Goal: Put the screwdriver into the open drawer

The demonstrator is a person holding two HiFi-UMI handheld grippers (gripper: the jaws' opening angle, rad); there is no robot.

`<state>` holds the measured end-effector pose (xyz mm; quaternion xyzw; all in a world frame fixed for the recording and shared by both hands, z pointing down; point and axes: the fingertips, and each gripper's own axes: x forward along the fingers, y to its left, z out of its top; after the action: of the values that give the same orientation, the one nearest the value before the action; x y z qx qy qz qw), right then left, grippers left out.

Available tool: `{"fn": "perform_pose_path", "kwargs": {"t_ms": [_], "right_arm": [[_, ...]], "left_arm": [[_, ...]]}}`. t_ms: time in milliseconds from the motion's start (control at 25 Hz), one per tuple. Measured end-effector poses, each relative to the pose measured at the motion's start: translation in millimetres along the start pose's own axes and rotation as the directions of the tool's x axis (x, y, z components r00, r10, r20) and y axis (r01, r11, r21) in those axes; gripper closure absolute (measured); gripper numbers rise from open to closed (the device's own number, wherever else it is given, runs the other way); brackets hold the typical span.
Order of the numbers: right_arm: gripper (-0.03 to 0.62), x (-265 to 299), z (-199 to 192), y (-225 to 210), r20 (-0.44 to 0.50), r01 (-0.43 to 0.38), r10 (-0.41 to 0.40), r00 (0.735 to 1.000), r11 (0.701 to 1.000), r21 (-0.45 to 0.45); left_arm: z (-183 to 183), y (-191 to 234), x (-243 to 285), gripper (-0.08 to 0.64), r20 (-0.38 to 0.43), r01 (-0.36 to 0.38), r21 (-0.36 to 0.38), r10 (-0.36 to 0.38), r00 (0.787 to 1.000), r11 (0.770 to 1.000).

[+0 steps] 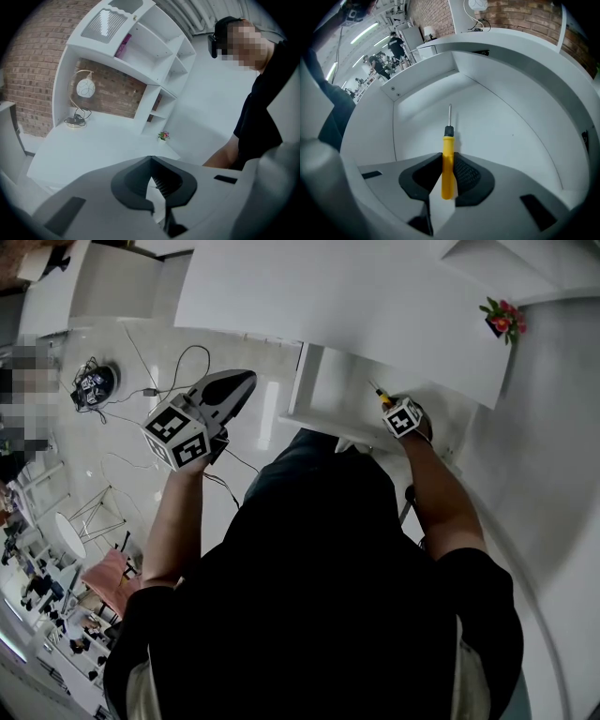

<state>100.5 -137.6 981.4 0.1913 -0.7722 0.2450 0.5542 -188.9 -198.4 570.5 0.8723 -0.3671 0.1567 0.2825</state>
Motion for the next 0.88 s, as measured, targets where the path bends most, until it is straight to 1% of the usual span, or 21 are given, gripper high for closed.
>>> {"fn": "perform_pose_path", "kwargs": {"t_ms": [320, 680, 880], "right_arm": [[0.508, 2.8, -0.5, -1.6, 0.003, 0.004, -0.004, 1.0, 1.0, 0.003], [0.508, 1.8, -0.5, -2.2, 0.001, -0.007, 0.007, 1.0, 1.0, -0.014], [0.485, 0.0, 0.2, -0.6, 0.007, 0.002, -0.002, 1.0, 1.0, -0.004]], "left_arm": [[-3.6, 0.2, -0.9, 0.545, 0.001, -0.009, -0.004, 0.009, 1.0, 1.0], [-2.2, -6.7, 1.4, 0.544, -0.005, -0.005, 0.004, 0.005, 1.0, 1.0], [-3.1, -6.7, -4.8, 0.545, -0.007, -0.011, 0.002, 0.011, 1.0, 1.0]]}}
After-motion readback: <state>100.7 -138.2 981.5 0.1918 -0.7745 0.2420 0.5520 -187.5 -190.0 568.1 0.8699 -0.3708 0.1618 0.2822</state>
